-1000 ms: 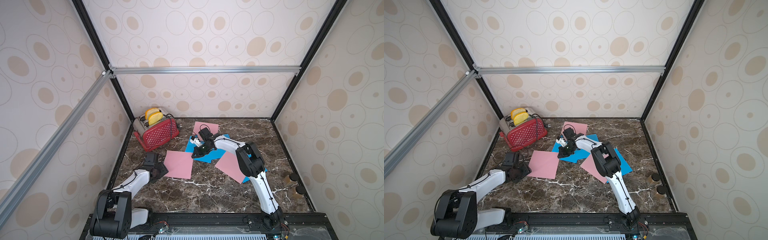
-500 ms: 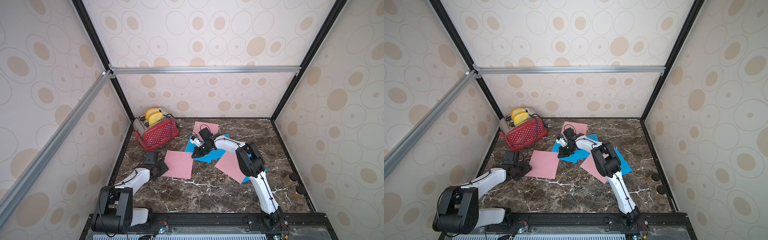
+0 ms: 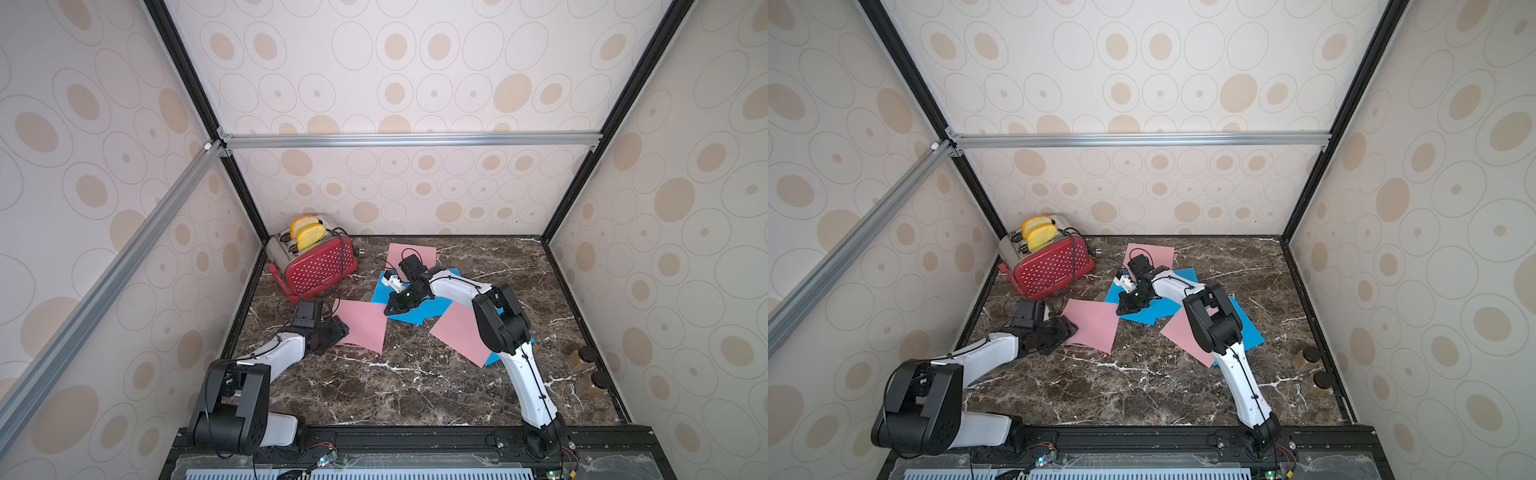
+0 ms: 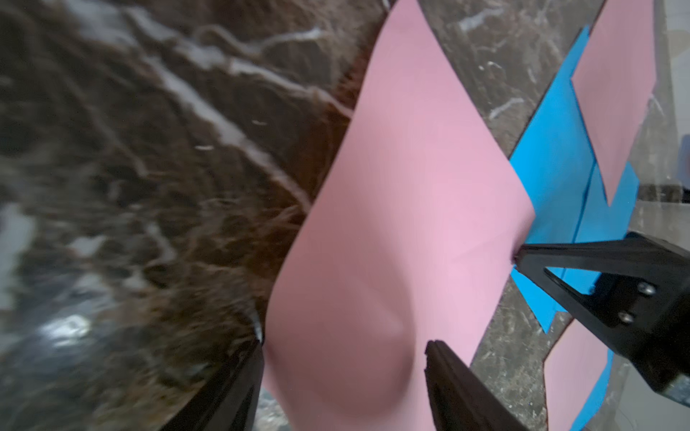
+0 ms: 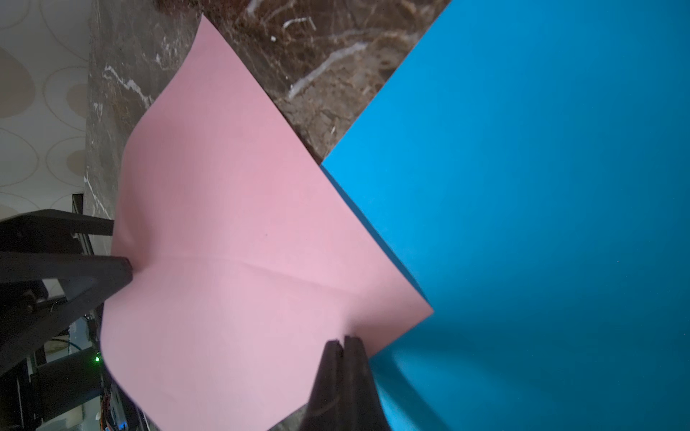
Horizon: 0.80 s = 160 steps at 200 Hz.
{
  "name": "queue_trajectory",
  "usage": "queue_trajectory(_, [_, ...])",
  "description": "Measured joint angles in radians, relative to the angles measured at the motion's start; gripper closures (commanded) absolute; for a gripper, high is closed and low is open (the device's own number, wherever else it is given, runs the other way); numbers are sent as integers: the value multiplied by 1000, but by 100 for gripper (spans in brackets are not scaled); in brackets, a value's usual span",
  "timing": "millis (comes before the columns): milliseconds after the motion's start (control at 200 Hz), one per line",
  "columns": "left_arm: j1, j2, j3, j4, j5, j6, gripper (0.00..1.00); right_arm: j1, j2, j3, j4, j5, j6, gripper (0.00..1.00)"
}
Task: Sort the scattered colored papers by color
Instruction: Pick up the colored paper from the center of the board.
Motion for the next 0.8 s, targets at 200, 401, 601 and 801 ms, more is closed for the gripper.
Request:
queue_trajectory(200, [-5,-12,-72,190,93,-64,25,-3,0,0,1,0,0,100])
queue_trajectory(401, [-11,-82,-164,315,153,-92,23,-5,0,-4,5,-5,0,100])
queue_trajectory(601, [-12,-95,-193,360,158,-93,23,-8,0,-11,15,-16,0,100])
queue_trajectory(801, [-13,-70,-247,523,157,-167,23,-10,0,-15,20,-22,0,100])
